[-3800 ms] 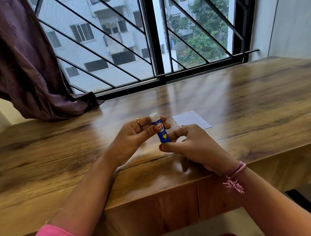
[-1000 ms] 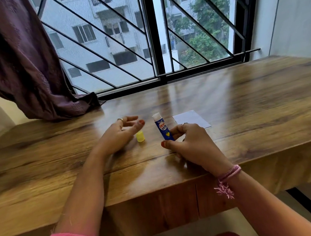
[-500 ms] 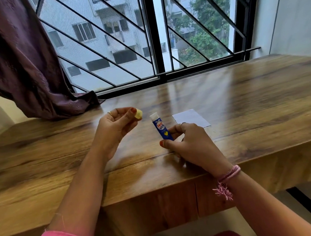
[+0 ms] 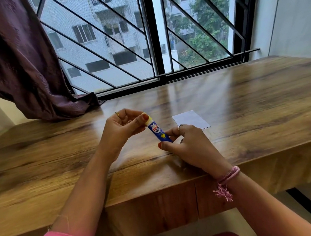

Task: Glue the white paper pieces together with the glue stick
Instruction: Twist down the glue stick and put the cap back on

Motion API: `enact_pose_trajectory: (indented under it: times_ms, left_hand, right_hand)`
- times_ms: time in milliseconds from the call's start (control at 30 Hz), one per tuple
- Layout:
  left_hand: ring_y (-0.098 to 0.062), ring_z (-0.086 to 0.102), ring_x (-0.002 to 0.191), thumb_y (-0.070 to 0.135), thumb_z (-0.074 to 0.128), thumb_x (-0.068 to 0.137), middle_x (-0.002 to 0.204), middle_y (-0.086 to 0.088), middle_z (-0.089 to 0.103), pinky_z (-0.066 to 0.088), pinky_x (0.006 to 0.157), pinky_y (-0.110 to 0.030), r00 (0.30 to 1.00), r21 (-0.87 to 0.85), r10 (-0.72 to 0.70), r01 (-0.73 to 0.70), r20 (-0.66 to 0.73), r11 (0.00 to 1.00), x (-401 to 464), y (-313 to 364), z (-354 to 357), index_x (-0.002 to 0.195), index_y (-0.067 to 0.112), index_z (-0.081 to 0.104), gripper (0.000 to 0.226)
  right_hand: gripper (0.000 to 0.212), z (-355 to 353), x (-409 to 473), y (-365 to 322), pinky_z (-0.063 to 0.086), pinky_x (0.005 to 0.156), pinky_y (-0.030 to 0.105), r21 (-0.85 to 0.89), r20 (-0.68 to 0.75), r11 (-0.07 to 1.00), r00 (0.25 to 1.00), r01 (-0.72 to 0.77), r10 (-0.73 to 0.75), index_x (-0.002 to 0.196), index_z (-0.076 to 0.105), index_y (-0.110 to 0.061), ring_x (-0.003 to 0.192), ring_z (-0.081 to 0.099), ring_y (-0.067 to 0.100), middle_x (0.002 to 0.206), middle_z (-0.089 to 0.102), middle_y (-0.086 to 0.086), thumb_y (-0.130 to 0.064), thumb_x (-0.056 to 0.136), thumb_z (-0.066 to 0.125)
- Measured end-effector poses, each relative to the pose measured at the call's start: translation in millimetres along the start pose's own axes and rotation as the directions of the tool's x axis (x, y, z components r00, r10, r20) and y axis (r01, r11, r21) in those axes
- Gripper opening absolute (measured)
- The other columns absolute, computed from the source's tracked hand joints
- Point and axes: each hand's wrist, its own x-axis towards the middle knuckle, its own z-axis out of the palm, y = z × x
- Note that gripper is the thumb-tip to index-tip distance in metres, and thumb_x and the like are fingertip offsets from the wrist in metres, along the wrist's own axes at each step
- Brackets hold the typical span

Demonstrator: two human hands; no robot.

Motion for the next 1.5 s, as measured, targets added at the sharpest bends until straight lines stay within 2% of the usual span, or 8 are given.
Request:
enact_pose_trajectory:
  times_ms: [300, 467, 700, 900, 1033, 1167, 1333, 1500]
  left_hand:
    - [-0.018, 0.072, 0.084, 0.025, 0.066, 0.081, 0.084, -0.007, 0.075, 0.058, 0.072, -0.027, 0.998, 0.1, 0.061, -0.063, 0.024, 0.993, -3.0, -2.6, 18.9, 0.113, 0.02, 0.06, 0.033]
    - [-0.031, 0.07, 0.097, 0.022, 0.076, 0.074, 0.1, -0.016, 0.072, 0.058, 0.078, -0.038, 0.989, 0.025, 0.016, -0.02, 0.145, 0.999, -4.5, -8.2, 21.0, 0.121, 0.032, 0.054, 0.053]
    - [-0.03, 0.07, 0.099, 0.016, 0.078, 0.073, 0.103, -0.016, 0.071, 0.058, 0.076, -0.04, 0.989, 0.002, 0.009, -0.01, 0.151, 1.0, -3.7, -10.8, 18.7, 0.122, 0.034, 0.053, 0.058]
    - [-0.029, 0.071, 0.094, 0.016, 0.076, 0.075, 0.1, -0.012, 0.072, 0.059, 0.071, -0.037, 0.987, 0.01, -0.025, 0.024, 0.16, 1.0, -3.7, -12.0, 20.7, 0.125, 0.034, 0.052, 0.058]
    - [-0.037, 0.069, 0.098, 0.019, 0.085, 0.069, 0.111, -0.017, 0.067, 0.058, 0.077, -0.049, 0.96, 0.033, -0.052, 0.045, 0.275, 0.998, -5.4, -12.0, 19.5, 0.134, 0.044, 0.041, 0.082]
    - [-0.036, 0.069, 0.099, 0.015, 0.086, 0.067, 0.111, -0.017, 0.069, 0.058, 0.078, -0.046, 0.931, 0.113, -0.085, 0.047, 0.355, 0.992, -6.0, -14.0, 18.1, 0.139, 0.054, 0.026, 0.101]
    - [-0.036, 0.071, 0.093, 0.013, 0.085, 0.068, 0.105, -0.018, 0.072, 0.058, 0.077, -0.041, 0.931, 0.136, -0.089, 0.043, 0.353, 0.99, -6.6, -16.2, 20.0, 0.139, 0.053, 0.024, 0.101]
    - [-0.037, 0.071, 0.093, 0.008, 0.083, 0.066, 0.101, -0.021, 0.072, 0.058, 0.081, -0.043, 0.933, 0.112, -0.075, 0.038, 0.351, 0.993, -7.5, -17.8, 21.5, 0.138, 0.047, 0.03, 0.098]
  right_hand:
    - [0.036, 0.6, 0.9, 0.6, 0.036, 0.057, 0.007, 0.018, -0.056, 1.0, 0.998, 0.022, -0.021, 0.106, 0.07, -0.02, 0.057, 0.051, -0.01, 0.081, 0.06, -0.012, -0.036, 0.074, 0.077]
    - [0.042, -0.8, 2.2, 0.9, 0.035, 0.053, 0.009, 0.033, -0.064, 0.999, 0.998, 0.006, -0.004, 0.107, 0.069, -0.022, 0.05, 0.05, -0.005, 0.063, 0.051, -0.018, -0.04, 0.071, 0.078]
    - [0.061, -0.4, 2.3, 2.2, 0.041, 0.064, 0.004, -0.004, 0.042, 1.0, 0.999, 0.001, -0.001, 0.123, 0.057, -0.025, 0.062, 0.057, -0.001, 0.095, 0.058, -0.017, -0.028, 0.068, 0.083]
    - [0.061, -0.1, 1.9, 3.8, 0.041, 0.061, 0.013, 0.081, -0.03, 0.997, 0.999, -0.016, 0.018, 0.119, 0.051, -0.027, 0.057, 0.055, -0.006, 0.083, 0.064, -0.013, -0.023, 0.067, 0.083]
    - [0.07, -0.8, 1.8, 5.2, 0.046, 0.064, 0.021, 0.102, -0.091, 0.995, 0.996, -0.001, 0.01, 0.122, 0.047, -0.025, 0.056, 0.056, -0.005, 0.074, 0.065, -0.009, -0.027, 0.064, 0.085]
    - [0.069, -0.7, 3.0, 6.2, 0.047, 0.063, 0.025, 0.139, -0.134, 0.99, 0.991, -0.01, 0.028, 0.123, 0.047, -0.024, 0.053, 0.054, -0.002, 0.069, 0.064, -0.006, -0.024, 0.065, 0.085]
    - [0.072, -1.1, 2.8, 6.3, 0.045, 0.063, 0.019, 0.132, -0.141, 0.991, 0.99, -0.011, 0.029, 0.122, 0.046, -0.022, 0.054, 0.055, -0.004, 0.068, 0.065, -0.002, -0.021, 0.063, 0.086]
    - [0.064, -1.0, 1.2, 6.2, 0.053, 0.067, 0.033, 0.081, -0.119, 0.996, 0.992, -0.028, 0.038, 0.115, 0.045, -0.023, 0.058, 0.059, 0.005, 0.072, 0.066, -0.002, -0.02, 0.065, 0.085]
